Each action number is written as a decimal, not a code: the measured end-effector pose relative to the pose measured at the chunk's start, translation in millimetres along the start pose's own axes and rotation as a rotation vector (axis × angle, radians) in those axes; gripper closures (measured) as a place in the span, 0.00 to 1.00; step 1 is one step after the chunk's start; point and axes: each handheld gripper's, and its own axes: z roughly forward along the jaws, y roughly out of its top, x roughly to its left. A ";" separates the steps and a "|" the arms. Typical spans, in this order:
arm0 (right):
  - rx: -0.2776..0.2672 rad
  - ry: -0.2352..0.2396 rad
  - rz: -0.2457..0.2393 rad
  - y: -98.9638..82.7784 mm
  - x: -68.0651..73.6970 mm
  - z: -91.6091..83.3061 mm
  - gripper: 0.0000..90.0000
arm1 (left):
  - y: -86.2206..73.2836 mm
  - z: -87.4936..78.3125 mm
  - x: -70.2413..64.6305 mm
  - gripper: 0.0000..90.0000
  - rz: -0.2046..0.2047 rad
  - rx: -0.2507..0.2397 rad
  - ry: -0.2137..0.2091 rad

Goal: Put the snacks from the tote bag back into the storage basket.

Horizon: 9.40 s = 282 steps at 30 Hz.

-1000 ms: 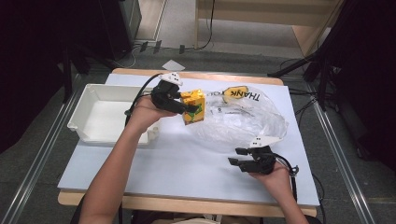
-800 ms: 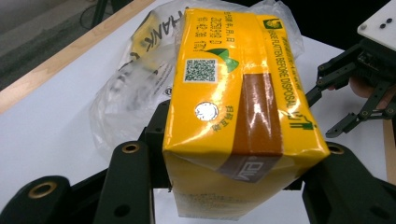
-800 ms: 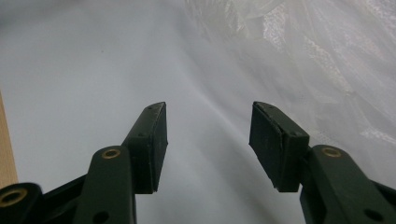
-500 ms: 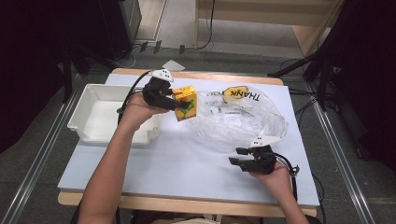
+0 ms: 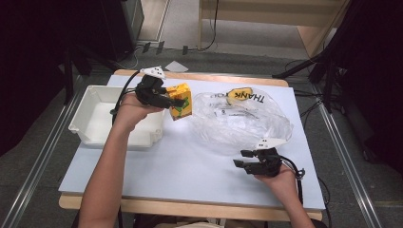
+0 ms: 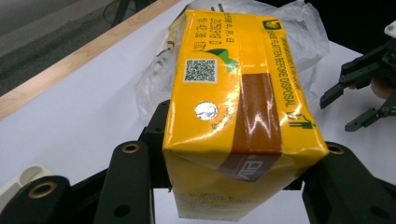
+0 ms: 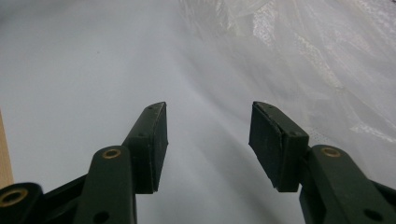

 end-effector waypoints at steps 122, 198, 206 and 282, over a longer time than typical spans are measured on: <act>0.038 0.028 -0.024 4.0 1.7 12.1 0.53 | -94.4 5.6 87.7 0.55 -0.189 0.022 0.293; 0.042 0.055 -0.038 9.6 0.2 16.1 0.54 | -100.7 -52.3 43.2 0.51 -0.206 0.059 0.280; 0.042 0.056 -0.042 9.5 -0.3 16.7 0.54 | -101.1 -49.0 36.7 0.81 -0.205 0.044 0.226; 0.061 0.066 -0.043 8.0 1.1 19.2 0.55 | -134.1 0.7 74.1 1.00 -0.341 0.033 0.313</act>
